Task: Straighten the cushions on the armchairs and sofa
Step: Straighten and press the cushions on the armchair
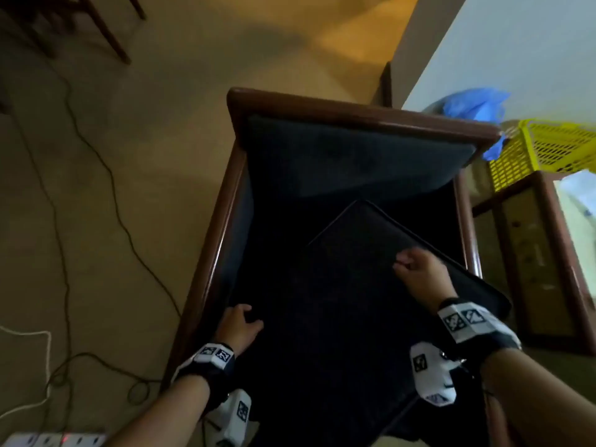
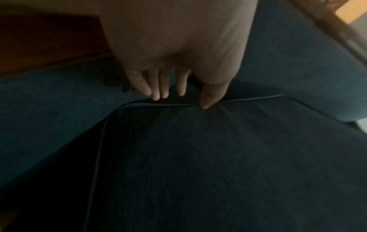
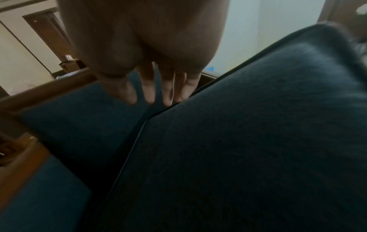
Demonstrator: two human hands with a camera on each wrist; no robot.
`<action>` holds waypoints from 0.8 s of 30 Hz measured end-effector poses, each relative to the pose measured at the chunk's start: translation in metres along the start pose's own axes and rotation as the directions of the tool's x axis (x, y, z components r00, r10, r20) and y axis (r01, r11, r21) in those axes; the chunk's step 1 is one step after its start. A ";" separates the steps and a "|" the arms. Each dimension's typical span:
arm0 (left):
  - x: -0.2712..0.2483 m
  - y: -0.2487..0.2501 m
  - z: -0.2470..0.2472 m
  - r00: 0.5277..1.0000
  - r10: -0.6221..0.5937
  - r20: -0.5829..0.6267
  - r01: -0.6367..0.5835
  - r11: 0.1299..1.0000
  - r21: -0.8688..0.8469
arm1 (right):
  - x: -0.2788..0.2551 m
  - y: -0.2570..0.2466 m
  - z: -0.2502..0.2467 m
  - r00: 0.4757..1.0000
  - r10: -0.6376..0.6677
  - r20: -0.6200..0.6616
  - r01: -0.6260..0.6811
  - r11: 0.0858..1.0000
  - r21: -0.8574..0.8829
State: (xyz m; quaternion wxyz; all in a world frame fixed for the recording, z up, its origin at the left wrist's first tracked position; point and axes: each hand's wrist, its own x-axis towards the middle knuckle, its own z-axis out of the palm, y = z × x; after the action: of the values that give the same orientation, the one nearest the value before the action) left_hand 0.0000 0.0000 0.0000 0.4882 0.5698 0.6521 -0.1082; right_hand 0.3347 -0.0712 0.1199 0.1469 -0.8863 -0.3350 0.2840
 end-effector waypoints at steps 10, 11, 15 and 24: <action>0.119 0.065 -0.009 0.978 -0.050 0.202 0.052 0.999 -0.003 | 0.133 -0.003 0.023 0.980 0.128 0.152 -0.070 0.939 -0.338; 0.124 0.072 -0.008 0.971 -0.035 0.235 0.039 0.999 -0.012 | 0.142 -0.004 0.024 0.972 0.141 0.190 -0.069 0.937 -0.341; 0.148 0.085 0.005 0.928 -0.002 0.371 -0.005 1.000 0.019 | 0.173 0.003 0.028 0.944 0.212 0.254 -0.124 0.938 -0.324; 0.132 0.084 0.014 0.859 -0.009 0.512 -0.011 0.999 0.035 | 0.161 0.008 0.027 0.936 0.277 0.219 -0.206 0.932 -0.297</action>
State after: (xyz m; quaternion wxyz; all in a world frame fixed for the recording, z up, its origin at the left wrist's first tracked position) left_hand 0.0949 0.1019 -0.0728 0.6332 0.5300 0.4967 -0.2673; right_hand 0.4219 0.0340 0.0295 -0.0557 -0.8883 -0.2741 0.3642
